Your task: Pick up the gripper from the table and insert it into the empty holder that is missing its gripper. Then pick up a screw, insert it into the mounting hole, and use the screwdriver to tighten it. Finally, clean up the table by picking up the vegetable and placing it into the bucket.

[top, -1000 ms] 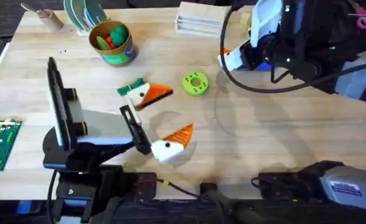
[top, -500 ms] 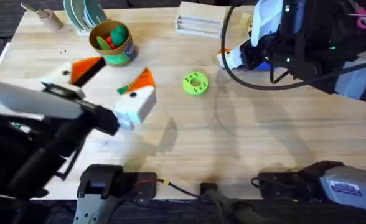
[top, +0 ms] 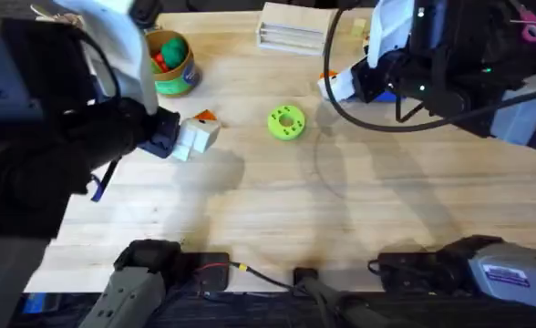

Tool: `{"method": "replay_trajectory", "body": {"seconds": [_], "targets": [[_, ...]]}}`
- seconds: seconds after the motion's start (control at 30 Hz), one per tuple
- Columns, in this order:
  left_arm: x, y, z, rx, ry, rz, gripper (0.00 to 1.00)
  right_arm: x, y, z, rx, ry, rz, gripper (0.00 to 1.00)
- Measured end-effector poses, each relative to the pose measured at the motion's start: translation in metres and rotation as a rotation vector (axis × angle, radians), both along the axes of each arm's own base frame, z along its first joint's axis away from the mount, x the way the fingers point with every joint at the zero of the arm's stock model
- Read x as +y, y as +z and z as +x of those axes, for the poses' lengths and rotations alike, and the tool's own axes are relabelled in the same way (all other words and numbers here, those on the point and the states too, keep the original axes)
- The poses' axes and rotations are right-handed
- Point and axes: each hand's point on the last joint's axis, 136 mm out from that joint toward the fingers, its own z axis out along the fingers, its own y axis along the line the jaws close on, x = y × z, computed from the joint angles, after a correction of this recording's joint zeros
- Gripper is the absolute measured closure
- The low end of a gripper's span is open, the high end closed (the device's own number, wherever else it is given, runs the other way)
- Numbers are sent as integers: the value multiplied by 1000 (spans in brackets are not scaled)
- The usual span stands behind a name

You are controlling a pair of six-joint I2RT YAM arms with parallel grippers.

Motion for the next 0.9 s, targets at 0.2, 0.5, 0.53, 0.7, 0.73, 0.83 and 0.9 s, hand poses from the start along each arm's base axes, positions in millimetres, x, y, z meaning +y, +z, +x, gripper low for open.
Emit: {"method": "replay_trajectory", "body": {"seconds": [0.2,0.5,0.53,0.7,0.73,0.83,0.9], "targets": [[6,-30,14,112,-2,57,7,0,0,0,2,0,-1,7],[14,-85,32,302,16,110,8,0,0,0,2,0,-1,7],[14,-90,33,317,17,114,8,0,0,0,2,0,-1,7],[19,-114,44,370,30,144,7,0,-1,0,3,0,-1,7],[20,-119,46,379,33,149,7,0,0,0,2,0,-1,7],[21,-131,53,399,36,156,7,0,-1,0,2,0,-1,7],[21,-139,56,413,36,158,7,0,-1,0,3,0,-1,7]]}}
